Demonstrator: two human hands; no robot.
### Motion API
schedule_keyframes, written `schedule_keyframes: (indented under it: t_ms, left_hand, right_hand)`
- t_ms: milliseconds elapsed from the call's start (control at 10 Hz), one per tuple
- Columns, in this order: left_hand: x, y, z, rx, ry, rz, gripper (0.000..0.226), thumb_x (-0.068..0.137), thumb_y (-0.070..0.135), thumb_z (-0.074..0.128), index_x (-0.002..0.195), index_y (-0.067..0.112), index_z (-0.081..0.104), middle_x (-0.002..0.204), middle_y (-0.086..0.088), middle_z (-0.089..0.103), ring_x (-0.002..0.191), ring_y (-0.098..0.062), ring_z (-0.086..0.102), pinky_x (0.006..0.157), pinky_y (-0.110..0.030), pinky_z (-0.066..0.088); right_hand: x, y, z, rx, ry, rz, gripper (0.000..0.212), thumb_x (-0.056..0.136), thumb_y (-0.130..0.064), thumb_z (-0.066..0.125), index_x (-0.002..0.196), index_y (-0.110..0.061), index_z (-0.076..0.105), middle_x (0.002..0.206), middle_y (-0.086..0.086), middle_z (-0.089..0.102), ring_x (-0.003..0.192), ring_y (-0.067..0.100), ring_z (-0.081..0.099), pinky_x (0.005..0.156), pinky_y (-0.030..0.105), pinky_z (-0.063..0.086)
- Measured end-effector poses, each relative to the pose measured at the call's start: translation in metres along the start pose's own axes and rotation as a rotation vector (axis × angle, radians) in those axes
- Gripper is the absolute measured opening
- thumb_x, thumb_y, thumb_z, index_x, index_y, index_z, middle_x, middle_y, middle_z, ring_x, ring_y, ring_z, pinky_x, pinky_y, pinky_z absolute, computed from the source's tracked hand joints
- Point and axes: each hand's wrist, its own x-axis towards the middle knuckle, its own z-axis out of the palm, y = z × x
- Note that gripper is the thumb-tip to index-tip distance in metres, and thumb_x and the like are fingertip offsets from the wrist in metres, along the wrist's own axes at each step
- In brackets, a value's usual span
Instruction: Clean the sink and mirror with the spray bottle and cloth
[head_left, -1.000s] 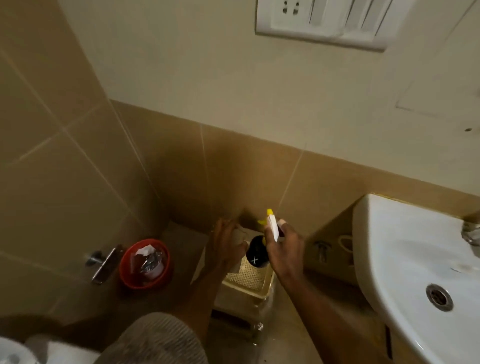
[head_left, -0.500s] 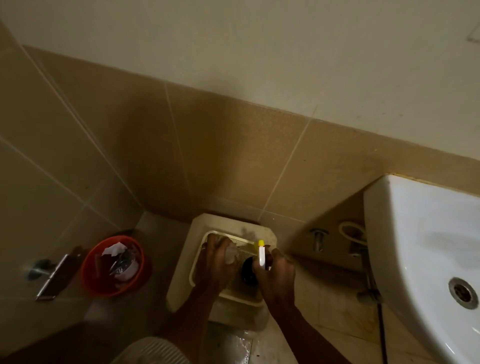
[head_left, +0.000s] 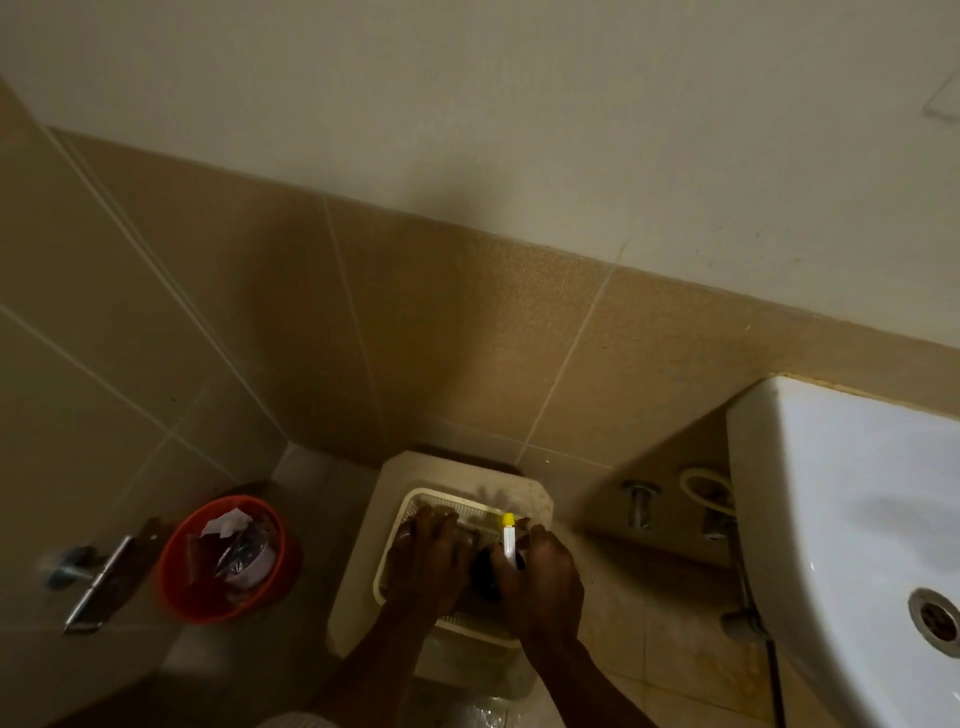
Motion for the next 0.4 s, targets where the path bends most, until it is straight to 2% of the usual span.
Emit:
schedule_keyframes:
  t_ms: [100, 200, 300, 400]
  left_hand:
    - [-0.006, 0.001, -0.022, -0.076, 0.038, -0.057, 0.044, 0.089, 0.041, 0.049, 0.123, 0.017, 0.064, 0.125, -0.014, 0.068, 0.108, -0.042, 0.066, 0.077, -0.053, 0.057]
    - [-0.022, 0.017, -0.095, -0.096, 0.29, -0.09, 0.051, 0.099, 0.044, 0.029, 0.135, 0.023, 0.058, 0.135, -0.01, 0.062, 0.115, -0.035, 0.064, 0.089, -0.05, 0.054]
    - [-0.028, 0.03, -0.163, -0.114, 0.422, -0.087, 0.05, 0.103, 0.043, 0.027, 0.141, 0.022, 0.052, 0.14, -0.01, 0.059, 0.123, -0.033, 0.06, 0.094, -0.048, 0.052]
    - [-0.044, 0.056, -0.274, -0.061, 0.729, -0.084, 0.054, 0.104, 0.042, 0.028, 0.147, 0.017, 0.048, 0.152, -0.01, 0.048, 0.137, -0.031, 0.049, 0.103, -0.048, 0.046]
  right_hand:
    - [-0.003, -0.011, -0.019, -0.014, 0.031, -0.052, 0.054, 0.102, -0.049, 0.052, 0.142, -0.013, 0.058, 0.137, 0.008, 0.064, 0.126, 0.023, 0.059, 0.096, 0.03, 0.05]
    - [-0.005, -0.048, -0.07, -0.049, 0.02, -0.19, 0.076, 0.1, -0.061, 0.027, 0.15, -0.008, 0.049, 0.153, 0.014, 0.052, 0.145, 0.029, 0.044, 0.119, 0.039, 0.04]
    - [-0.001, -0.085, -0.117, -0.059, 0.026, -0.265, 0.073, 0.103, -0.06, 0.026, 0.155, -0.011, 0.044, 0.163, 0.011, 0.043, 0.156, 0.027, 0.029, 0.128, 0.039, 0.027]
    - [-0.005, -0.143, -0.198, 0.005, 0.183, -0.475, 0.064, 0.107, -0.049, 0.037, 0.158, -0.01, 0.038, 0.167, 0.015, 0.035, 0.159, 0.031, 0.022, 0.129, 0.041, 0.023]
